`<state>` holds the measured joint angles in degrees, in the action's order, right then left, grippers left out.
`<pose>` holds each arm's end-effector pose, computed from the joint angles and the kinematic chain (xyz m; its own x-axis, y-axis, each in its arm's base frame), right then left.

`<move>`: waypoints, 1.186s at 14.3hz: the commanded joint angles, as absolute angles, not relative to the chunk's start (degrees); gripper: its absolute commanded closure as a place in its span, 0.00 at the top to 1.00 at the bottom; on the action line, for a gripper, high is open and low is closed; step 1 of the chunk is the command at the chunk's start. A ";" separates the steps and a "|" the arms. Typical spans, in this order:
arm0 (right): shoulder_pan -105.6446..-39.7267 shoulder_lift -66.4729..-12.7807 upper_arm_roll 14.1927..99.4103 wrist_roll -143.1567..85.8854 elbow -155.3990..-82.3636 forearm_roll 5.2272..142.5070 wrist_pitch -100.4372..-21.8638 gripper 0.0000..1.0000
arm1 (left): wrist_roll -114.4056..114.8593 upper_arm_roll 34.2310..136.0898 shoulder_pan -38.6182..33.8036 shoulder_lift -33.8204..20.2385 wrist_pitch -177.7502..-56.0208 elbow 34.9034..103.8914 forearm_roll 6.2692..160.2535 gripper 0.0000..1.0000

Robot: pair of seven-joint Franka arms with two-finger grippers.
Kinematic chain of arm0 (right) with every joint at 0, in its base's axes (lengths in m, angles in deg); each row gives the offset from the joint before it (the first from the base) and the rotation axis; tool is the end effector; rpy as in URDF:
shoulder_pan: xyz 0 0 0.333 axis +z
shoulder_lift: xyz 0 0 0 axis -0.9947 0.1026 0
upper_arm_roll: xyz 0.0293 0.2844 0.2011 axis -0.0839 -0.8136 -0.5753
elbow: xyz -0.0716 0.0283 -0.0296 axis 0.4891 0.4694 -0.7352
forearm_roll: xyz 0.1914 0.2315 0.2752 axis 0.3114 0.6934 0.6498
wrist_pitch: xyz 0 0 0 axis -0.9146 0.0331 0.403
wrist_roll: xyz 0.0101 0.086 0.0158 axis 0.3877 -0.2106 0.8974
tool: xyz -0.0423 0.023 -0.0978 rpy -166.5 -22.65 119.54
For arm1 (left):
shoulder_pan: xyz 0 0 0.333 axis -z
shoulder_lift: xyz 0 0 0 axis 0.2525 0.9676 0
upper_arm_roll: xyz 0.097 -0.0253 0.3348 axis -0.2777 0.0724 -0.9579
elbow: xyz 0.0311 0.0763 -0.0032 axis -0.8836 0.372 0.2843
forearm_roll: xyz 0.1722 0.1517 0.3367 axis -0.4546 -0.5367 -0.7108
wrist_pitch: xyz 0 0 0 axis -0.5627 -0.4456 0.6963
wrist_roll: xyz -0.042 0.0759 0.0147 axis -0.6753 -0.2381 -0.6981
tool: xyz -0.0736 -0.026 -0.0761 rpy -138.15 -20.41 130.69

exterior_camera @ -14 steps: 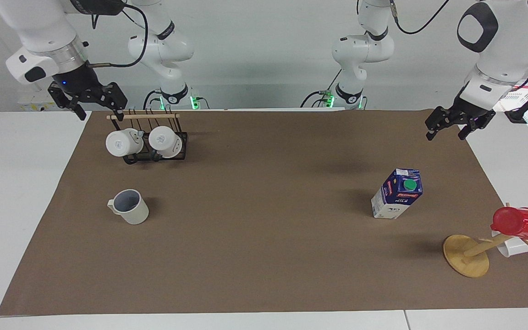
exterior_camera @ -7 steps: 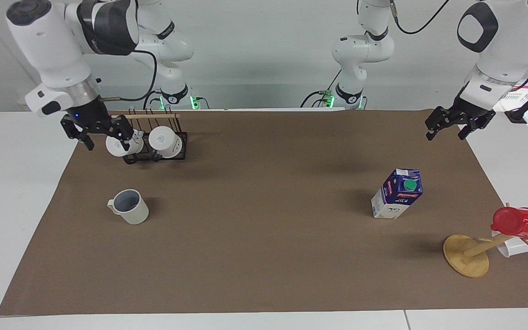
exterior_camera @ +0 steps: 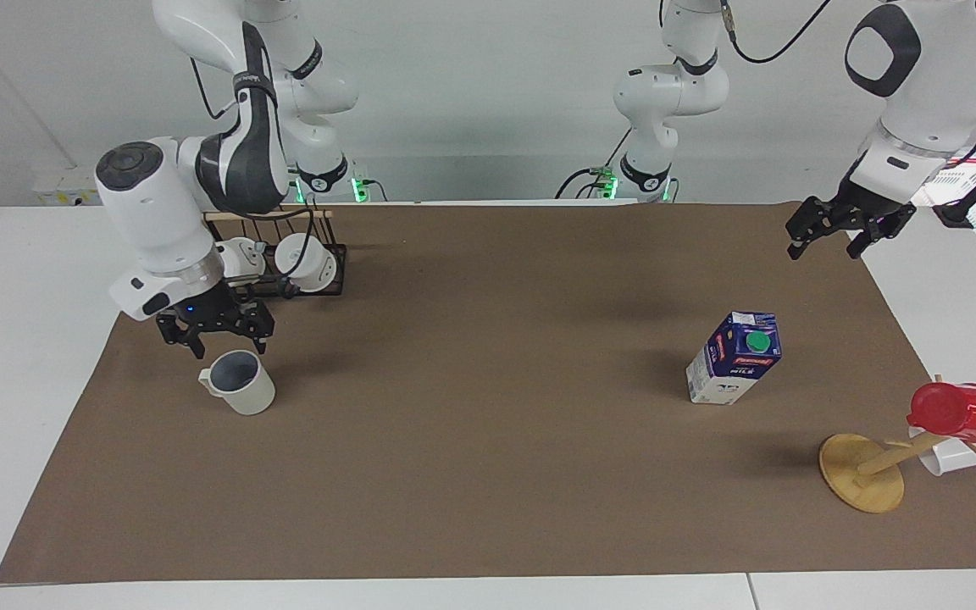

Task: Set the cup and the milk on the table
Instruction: 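Reach the right gripper toward the white mug near it, then grasp the white mug with the right gripper and lift it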

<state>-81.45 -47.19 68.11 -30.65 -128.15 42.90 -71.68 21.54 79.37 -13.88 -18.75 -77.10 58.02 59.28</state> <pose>0.6153 -0.0143 0.4406 0.9883 0.0866 0.1256 0.0836 -0.9961 0.0288 0.5678 0.0185 0.6227 0.9967 -0.0639 0.0503 -0.0649 -0.9977 0.0184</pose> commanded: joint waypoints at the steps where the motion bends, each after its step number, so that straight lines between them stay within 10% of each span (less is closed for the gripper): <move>1: -81.65 -49.08 67.78 -28.90 -133.33 43.72 -74.77 1.00 | 22.17 79.32 -14.01 -18.87 -76.59 57.93 59.09 1.00; 9: -80.77 -43.73 67.78 -22.76 -133.43 43.72 -80.22 0.86 | 22.17 79.32 -14.01 -18.87 -76.59 57.93 59.09 1.00; 12: -80.68 -42.58 67.78 -20.73 -132.99 43.63 -81.10 0.52 | 22.17 79.32 -14.01 -18.87 -76.59 57.93 59.09 1.00; 14: -80.77 -42.58 67.78 -20.64 -132.90 43.63 -81.01 0.10 | 22.09 79.32 -14.01 -18.87 -76.50 57.93 59.09 1.00; 17: -80.77 -42.66 67.78 -22.48 -132.64 43.80 -80.58 0.00 | 22.09 79.32 -13.39 -18.87 -76.59 57.93 59.00 1.00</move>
<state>-80.42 -42.51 67.98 -22.45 -132.78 42.91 -80.25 21.55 79.43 -13.75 -18.75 -77.10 58.02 59.28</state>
